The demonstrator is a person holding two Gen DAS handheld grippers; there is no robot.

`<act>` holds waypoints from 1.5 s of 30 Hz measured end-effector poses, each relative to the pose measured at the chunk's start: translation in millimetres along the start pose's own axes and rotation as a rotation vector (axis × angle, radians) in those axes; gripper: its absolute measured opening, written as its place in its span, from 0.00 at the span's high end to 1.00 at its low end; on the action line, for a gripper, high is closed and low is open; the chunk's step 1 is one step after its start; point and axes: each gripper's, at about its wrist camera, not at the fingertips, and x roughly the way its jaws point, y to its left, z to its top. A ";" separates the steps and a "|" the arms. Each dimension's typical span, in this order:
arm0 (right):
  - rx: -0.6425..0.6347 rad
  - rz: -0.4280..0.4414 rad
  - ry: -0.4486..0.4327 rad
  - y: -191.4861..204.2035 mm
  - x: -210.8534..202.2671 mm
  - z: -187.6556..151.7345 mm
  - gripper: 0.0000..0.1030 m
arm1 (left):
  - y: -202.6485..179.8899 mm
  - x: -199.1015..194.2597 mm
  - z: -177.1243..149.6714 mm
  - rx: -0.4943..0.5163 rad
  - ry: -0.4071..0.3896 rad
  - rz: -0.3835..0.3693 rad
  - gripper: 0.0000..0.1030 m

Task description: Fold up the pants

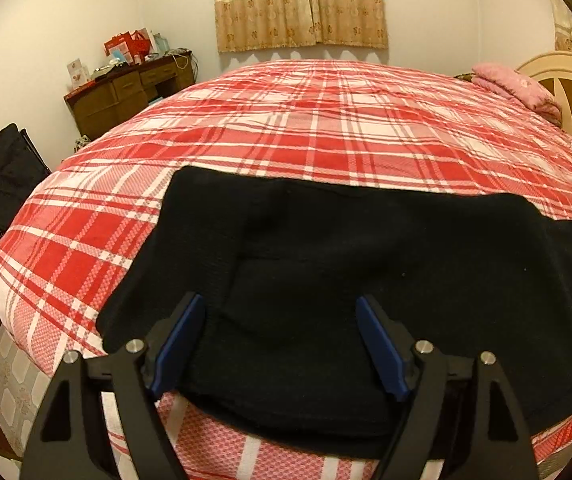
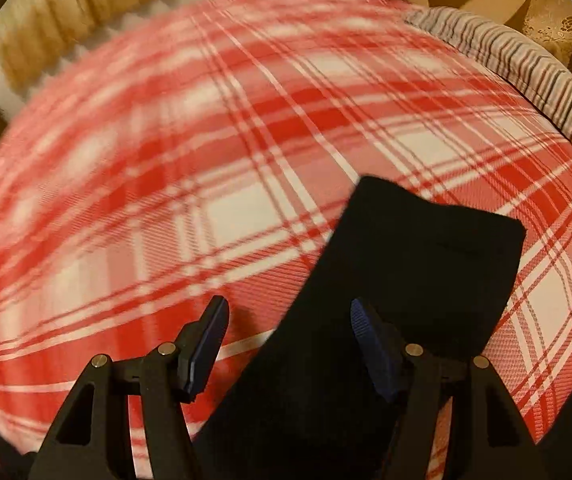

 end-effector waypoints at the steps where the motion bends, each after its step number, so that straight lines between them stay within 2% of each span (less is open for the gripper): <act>1: -0.001 -0.013 0.003 0.6 1.0 0.1 0.37 | -0.9 0.3 0.2 0.003 0.002 0.003 0.19; 2: 0.000 -0.024 0.004 0.4 0.0 -1.1 0.38 | -1.4 0.2 0.5 0.003 0.003 0.005 0.19; 4: -0.009 -0.071 0.007 -1.6 -3.0 -2.8 0.55 | -0.7 0.0 0.6 -0.003 0.004 0.004 0.19; 6: 0.032 -0.034 0.010 -17.1 -11.1 -4.6 0.87 | 0.7 -0.7 0.4 -0.007 0.005 -0.003 0.19; 7: 0.061 0.005 0.010 -25.7 -15.7 -5.3 0.94 | 1.3 -1.2 0.3 -0.009 0.005 -0.007 0.19; 9: 0.129 0.147 -0.019 -48.5 -33.0 -9.3 0.94 | 2.5 -2.0 0.2 -0.011 0.006 -0.016 0.19; 12: 0.132 0.296 -0.166 -80.5 -88.2 -28.4 0.94 | 3.8 -2.2 1.2 -0.019 0.009 -0.022 0.19; 14: 0.154 0.383 -0.268 -110.0 -133.6 -56.3 0.94 | 4.2 -2.1 2.0 -0.029 0.010 -0.024 0.19; 18: 0.218 0.522 -0.373 -162.8 -181.6 -121.3 0.94 | 3.5 -1.6 3.4 -0.044 0.014 -0.022 0.18; 20: 0.252 0.540 -0.383 -188.1 -184.6 -154.9 0.94 | 3.8 -1.2 4.2 -0.051 0.017 -0.025 0.17; 24: 0.368 0.558 -0.339 -237.9 -155.3 -212.1 0.94 | 4.9 -0.5 6.6 -0.064 0.020 -0.034 0.16; 28: 0.439 0.611 -0.273 -262.4 -126.7 -242.2 0.94 | 0.2 0.8 6.8 -0.042 0.024 -0.018 0.14; 30: 0.519 0.642 -0.257 -281.5 -119.1 -248.9 0.88 | -2.6 1.8 6.4 -0.027 0.028 -0.001 0.14; 32: 0.606 0.634 -0.286 -301.5 -118.6 -253.8 0.82 | -4.4 2.8 6.4 -0.016 0.029 0.008 0.13; 34: 0.687 0.575 -0.347 -323.5 -129.5 -259.5 0.74 | -5.8 3.1 6.1 0.001 0.028 0.015 0.13; 36: 0.654 0.490 -0.433 -326.5 -150.7 -257.8 0.52 | -7.1 2.4 6.3 0.009 0.028 0.023 0.13; 38: 0.582 0.459 -0.494 -319.2 -166.6 -251.6 0.44 | -8.1 0.7 7.5 0.007 0.032 0.030 0.13; 40: 0.489 0.439 -0.526 -304.4 -178.5 -236.7 0.43 | -8.4 -3.1 9.5 -0.013 0.039 0.026 0.13; 42: 0.410 0.353 -0.542 -288.1 -182.5 -218.7 0.44 | -8.4 -8.4 11.2 -0.030 0.036 0.013 0.13; 44: 0.367 0.288 -0.529 -286.7 -178.9 -213.9 0.44 | -8.4 -14.2 13.5 -0.037 0.023 0.016 0.13; 45: 0.350 0.282 -0.514 -284.9 -172.7 -207.7 0.44 | -8.5 -16.9 14.5 -0.034 0.016 0.019 0.13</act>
